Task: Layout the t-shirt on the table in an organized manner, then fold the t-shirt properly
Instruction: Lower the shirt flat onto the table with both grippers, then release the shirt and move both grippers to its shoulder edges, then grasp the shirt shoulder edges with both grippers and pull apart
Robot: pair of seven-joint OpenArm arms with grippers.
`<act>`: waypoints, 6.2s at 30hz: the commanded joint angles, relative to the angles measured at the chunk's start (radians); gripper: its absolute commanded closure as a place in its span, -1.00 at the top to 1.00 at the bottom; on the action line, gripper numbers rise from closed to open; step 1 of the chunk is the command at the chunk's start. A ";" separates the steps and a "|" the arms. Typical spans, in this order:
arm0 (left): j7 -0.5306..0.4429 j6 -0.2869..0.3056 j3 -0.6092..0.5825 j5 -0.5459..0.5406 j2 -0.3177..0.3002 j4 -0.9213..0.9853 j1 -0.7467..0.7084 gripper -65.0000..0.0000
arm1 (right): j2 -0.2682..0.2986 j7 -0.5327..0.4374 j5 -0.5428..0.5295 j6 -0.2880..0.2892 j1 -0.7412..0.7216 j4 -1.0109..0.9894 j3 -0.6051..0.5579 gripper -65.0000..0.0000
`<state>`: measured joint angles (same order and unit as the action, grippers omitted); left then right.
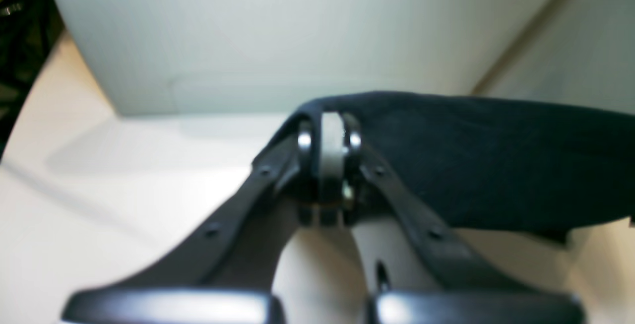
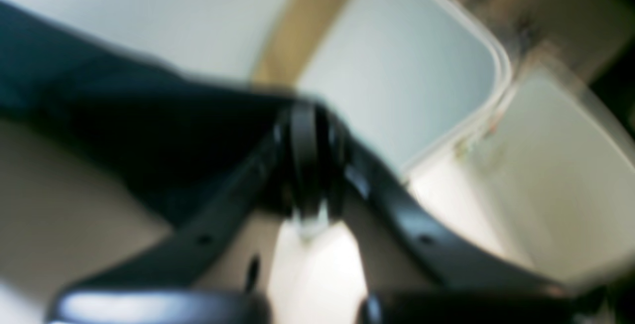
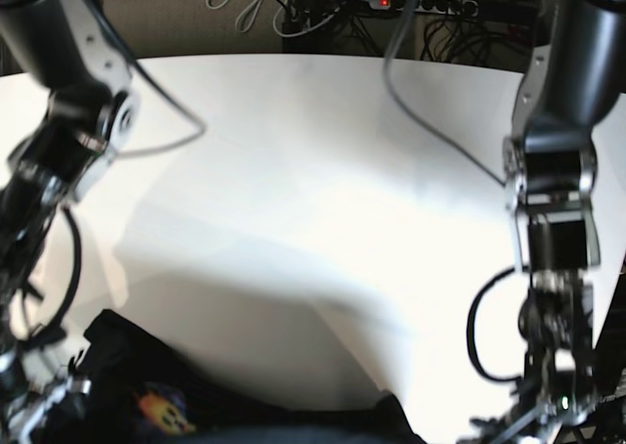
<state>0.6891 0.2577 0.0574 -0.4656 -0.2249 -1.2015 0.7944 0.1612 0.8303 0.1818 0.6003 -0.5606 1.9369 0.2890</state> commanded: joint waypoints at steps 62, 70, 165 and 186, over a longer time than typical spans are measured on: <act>0.116 0.005 0.336 -0.012 -0.023 -0.582 -1.084 -0.56 | -0.110 -0.133 -0.310 0.000 0.965 0.088 0.189 0.05; 0.114 0.005 0.402 -0.012 -0.014 -0.651 -1.101 0.18 | -0.171 -0.144 -0.314 0.000 1.017 0.095 0.180 0.12; 0.113 0.005 0.488 -0.012 0.008 -0.610 -0.973 0.18 | -0.074 -0.133 -0.308 0.000 1.146 0.052 -0.208 -1.00; 0.105 0.004 0.358 -0.005 0.031 -0.400 -0.734 0.19 | -0.051 -0.141 -0.311 0.000 1.181 0.062 -0.165 -0.24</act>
<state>0.8074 0.2619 0.4129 -0.4641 -0.1829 -1.5898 0.0490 0.1036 0.7097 -0.1215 0.6025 0.6167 1.9789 0.1158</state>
